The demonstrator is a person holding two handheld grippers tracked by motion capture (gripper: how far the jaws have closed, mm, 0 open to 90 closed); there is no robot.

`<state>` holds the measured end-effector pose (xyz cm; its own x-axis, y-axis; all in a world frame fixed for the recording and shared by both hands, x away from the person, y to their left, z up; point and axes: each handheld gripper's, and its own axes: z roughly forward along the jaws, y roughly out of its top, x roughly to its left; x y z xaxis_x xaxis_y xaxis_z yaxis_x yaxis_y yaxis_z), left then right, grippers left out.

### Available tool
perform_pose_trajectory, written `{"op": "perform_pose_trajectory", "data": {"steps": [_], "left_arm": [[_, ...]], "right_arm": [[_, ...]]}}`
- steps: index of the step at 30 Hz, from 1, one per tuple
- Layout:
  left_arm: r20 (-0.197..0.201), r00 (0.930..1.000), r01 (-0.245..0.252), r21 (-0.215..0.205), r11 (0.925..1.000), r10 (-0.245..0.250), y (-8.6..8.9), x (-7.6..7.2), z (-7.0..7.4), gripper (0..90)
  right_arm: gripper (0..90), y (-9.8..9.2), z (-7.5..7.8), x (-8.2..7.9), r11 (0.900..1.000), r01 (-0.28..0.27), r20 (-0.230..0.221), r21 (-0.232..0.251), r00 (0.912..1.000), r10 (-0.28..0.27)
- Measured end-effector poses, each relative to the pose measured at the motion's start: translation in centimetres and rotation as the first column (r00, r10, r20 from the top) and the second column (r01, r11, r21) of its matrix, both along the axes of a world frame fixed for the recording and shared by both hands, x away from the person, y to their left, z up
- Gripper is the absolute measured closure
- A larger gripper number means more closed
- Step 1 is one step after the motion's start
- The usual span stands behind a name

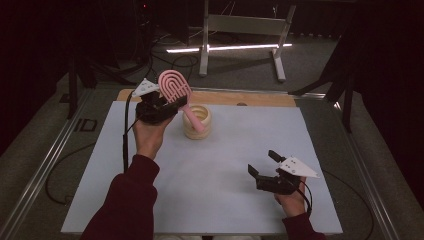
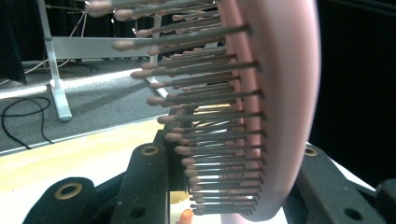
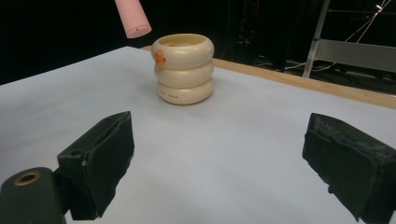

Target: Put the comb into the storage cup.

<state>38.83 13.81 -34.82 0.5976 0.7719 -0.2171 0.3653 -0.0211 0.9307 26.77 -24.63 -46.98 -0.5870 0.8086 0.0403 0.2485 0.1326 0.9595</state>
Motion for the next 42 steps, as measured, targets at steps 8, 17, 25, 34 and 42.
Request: {"op": "perform_pose_trajectory", "data": {"steps": [8,17,25,34,42], "left_arm": [[-0.004,0.9998,-0.019,0.014,0.9997,0.019,-0.3,0.7,-0.1,65.1],[0.002,0.9988,-0.049,0.011,0.9988,0.049,-0.4,1.3,0.1,65.2],[0.008,0.9975,-0.070,0.010,0.9975,0.070,-0.8,1.6,-0.1,65.1],[0.023,0.9948,-0.100,0.022,0.9947,0.100,-1.1,2.0,0.2,65.1],[0.027,0.9922,-0.123,0.040,0.9916,0.122,-1.6,2.6,-0.1,65.2]], "right_arm": [[8.7,-0.2,0.0,0.0,1.000,0.006,0.001,0.005,1.0000,-0.006],[8.8,-0.3,0.1,-0.1,1.000,0.009,0.001,0.013,1.0000,-0.009],[8.9,-0.4,0.1,0.0,1.000,0.007,0.002,0.016,1.0000,-0.007],[8.9,-0.6,0.4,-0.1,0.998,0.004,0.004,0.063,1.0000,-0.004],[8.9,-0.8,0.6,-0.1,0.997,0.009,0.008,0.073,0.9999,-0.009]]}}
